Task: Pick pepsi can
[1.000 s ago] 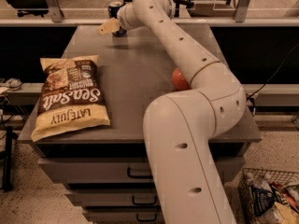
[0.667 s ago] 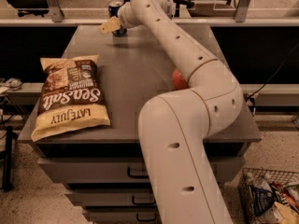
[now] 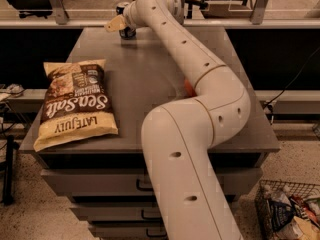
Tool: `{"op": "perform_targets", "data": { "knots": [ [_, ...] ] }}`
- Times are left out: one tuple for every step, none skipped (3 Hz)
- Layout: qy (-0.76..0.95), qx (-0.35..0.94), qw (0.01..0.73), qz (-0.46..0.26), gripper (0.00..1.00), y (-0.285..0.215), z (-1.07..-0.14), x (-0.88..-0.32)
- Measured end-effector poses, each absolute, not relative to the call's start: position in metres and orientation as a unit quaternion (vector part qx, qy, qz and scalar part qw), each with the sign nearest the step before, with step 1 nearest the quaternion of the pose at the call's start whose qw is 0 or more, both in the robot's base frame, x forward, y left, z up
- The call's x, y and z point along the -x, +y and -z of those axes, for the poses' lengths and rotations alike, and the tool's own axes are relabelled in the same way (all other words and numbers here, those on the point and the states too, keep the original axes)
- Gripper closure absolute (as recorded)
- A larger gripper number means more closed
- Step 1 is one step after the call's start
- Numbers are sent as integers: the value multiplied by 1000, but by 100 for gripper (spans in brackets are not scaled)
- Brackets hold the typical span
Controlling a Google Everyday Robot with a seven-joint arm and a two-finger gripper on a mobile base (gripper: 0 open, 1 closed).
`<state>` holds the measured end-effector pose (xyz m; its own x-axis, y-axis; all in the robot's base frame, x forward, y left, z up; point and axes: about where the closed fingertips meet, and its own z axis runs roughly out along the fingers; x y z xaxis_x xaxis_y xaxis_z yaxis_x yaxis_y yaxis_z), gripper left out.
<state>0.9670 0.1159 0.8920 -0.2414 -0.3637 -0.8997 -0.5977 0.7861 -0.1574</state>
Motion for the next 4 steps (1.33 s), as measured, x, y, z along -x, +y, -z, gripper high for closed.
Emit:
{"op": "perform_targets", "data": {
  "knots": [
    [778,304,538,-113,39,120,-894,-970],
    [774,302,545,-108,62,112,-902,-971],
    [765,301,558,-112,85,93,-923,-962],
    [748,303,573,-144,100,63,-958,-935]
  ]
}}
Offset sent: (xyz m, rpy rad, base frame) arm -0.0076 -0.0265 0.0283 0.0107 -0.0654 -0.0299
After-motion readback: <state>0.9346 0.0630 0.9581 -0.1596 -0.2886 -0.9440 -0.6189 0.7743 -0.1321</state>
